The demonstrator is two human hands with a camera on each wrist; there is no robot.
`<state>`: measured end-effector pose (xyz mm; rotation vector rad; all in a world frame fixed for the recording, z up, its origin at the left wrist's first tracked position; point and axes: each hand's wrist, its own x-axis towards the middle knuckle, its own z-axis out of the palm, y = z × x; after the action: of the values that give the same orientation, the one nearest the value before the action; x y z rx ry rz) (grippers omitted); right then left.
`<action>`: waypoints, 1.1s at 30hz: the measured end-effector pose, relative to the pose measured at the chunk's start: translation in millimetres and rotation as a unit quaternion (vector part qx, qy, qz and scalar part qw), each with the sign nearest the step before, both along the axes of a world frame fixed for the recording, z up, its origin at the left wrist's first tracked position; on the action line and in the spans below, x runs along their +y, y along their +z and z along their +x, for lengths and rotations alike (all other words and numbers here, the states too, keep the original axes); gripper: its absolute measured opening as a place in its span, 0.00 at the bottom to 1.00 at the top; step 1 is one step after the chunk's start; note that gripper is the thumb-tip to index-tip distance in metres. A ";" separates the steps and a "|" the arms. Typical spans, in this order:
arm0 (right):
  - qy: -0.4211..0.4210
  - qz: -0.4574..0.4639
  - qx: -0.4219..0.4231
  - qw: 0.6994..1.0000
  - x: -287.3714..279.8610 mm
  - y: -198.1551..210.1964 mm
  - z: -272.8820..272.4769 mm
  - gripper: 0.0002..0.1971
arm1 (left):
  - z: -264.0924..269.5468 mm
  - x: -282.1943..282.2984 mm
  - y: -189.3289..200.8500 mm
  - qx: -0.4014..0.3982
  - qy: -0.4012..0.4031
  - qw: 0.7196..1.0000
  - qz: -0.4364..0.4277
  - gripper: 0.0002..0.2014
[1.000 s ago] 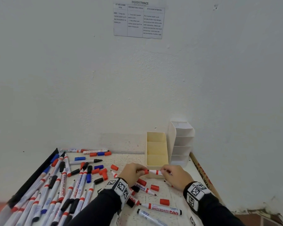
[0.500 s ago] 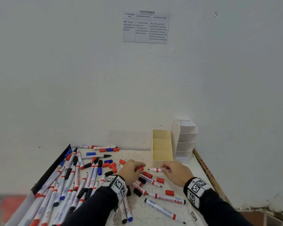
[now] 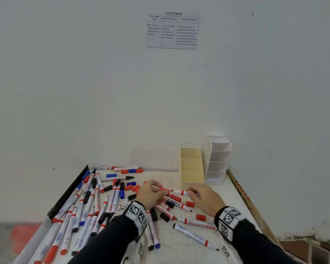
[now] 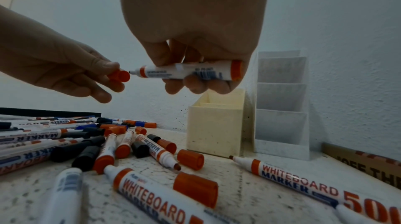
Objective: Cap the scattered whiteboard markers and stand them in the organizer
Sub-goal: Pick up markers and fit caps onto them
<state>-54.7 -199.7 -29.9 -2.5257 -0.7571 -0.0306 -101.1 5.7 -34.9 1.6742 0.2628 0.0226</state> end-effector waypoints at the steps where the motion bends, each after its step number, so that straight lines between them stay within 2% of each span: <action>1: 0.001 0.005 0.000 1.000 -0.8 -0.1 -1.0 0.12 | -0.5 0.9 -0.8 0.003 0.002 1.000 -0.009 0.11; 4: 0.008 -0.007 -0.002 1.000 -1.0 -0.6 -4.6 0.12 | -3.0 0.2 -3.9 -0.008 -0.018 1.000 0.020 0.11; 8: -0.007 0.011 -0.042 0.999 0.1 1.2 -8.0 0.12 | -4.5 -1.5 -6.1 -0.054 -0.025 0.983 0.173 0.11; 11: -0.002 0.013 -0.056 0.998 1.4 4.7 -8.6 0.12 | -5.5 -4.4 -4.7 -0.070 -0.038 0.960 0.269 0.14; 16: 0.005 -0.023 -0.045 0.999 -1.3 5.6 -9.3 0.12 | -7.6 -5.5 -3.5 -0.077 -0.073 0.943 0.315 0.19; 20: -0.001 -0.024 -0.037 0.999 -3.6 4.2 -11.2 0.12 | -7.7 -6.5 -7.0 -0.060 -0.060 0.949 0.304 0.15; 23: -0.010 -0.024 -0.041 0.999 -3.3 1.1 -12.1 0.12 | -6.2 -8.4 -9.7 -0.057 -0.008 0.975 0.216 0.10; 27: -0.014 -0.025 -0.056 0.998 -2.7 -0.8 -12.8 0.12 | -5.0 -10.2 -6.8 -0.064 0.051 0.991 0.109 0.08; 29: -0.017 -0.022 -0.062 0.998 -2.5 -0.4 -12.6 0.12 | -5.7 -11.4 -2.6 -0.048 0.036 0.997 0.053 0.07; 33: -0.008 -0.021 -0.059 0.998 -3.5 -0.7 -11.5 0.12 | -8.2 -11.4 1.6 -0.019 -0.001 1.000 0.004 0.06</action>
<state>-66.2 -203.2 -30.6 -2.5894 -0.7902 -0.1730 -109.3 -5.7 -33.4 1.6807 0.2337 0.0539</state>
